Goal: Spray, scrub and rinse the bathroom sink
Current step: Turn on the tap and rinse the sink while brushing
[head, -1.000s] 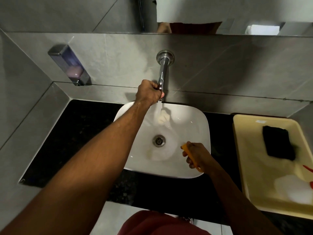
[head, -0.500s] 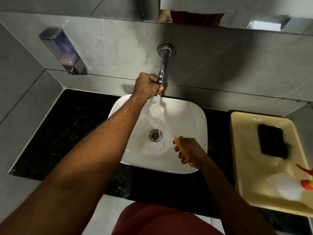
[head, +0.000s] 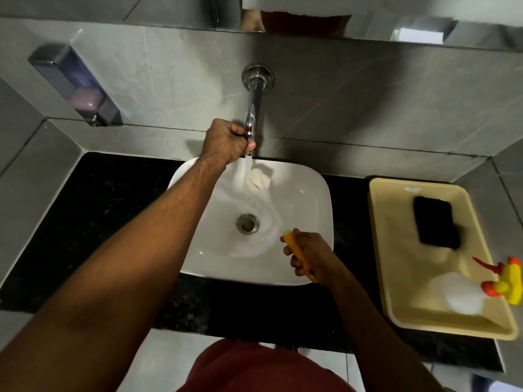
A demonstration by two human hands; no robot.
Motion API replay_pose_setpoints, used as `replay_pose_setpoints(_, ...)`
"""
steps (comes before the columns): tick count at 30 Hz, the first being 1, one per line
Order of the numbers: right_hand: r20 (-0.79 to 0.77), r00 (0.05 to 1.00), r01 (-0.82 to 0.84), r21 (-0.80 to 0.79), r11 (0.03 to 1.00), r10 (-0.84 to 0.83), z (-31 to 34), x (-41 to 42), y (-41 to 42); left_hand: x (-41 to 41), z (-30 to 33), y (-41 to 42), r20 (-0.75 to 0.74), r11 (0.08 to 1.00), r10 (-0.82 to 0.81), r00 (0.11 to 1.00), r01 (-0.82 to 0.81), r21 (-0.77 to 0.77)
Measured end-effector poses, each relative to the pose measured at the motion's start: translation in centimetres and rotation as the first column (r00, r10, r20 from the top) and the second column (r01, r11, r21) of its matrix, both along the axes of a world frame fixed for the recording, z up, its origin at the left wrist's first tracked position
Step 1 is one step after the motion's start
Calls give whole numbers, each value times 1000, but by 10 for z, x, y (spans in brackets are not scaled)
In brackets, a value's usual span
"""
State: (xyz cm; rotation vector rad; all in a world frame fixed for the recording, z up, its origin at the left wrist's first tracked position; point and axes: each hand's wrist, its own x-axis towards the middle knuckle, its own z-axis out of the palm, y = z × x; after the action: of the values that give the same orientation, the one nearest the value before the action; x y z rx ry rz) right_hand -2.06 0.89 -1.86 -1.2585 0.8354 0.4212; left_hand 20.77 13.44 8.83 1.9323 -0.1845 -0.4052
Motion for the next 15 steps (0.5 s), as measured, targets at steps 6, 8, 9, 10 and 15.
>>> replay_pose_setpoints(6,-44,999,-22,-85,996,18,4,13,-5,-1,-3,-6,-1,993,72,997,-72,-91)
replay_pose_setpoints(8,-20,1000,-14,-224,974,10,3,6,-6,-1,-5,-1,23,995,87,996,-86,-51)
replay_pose_setpoints(9,5,1000,-16,-330,944,18,4,1,-6,0,-6,0,22,991,132,991,-131,-32)
replay_pose_setpoints(10,30,998,-30,-468,883,50,4,-4,-6,-1,-8,1,14,985,173,985,-173,-28)
replay_pose_setpoints(15,-4,965,-108,-919,380,264,5,-17,9,-15,-17,-6,68,942,335,940,-334,-25)
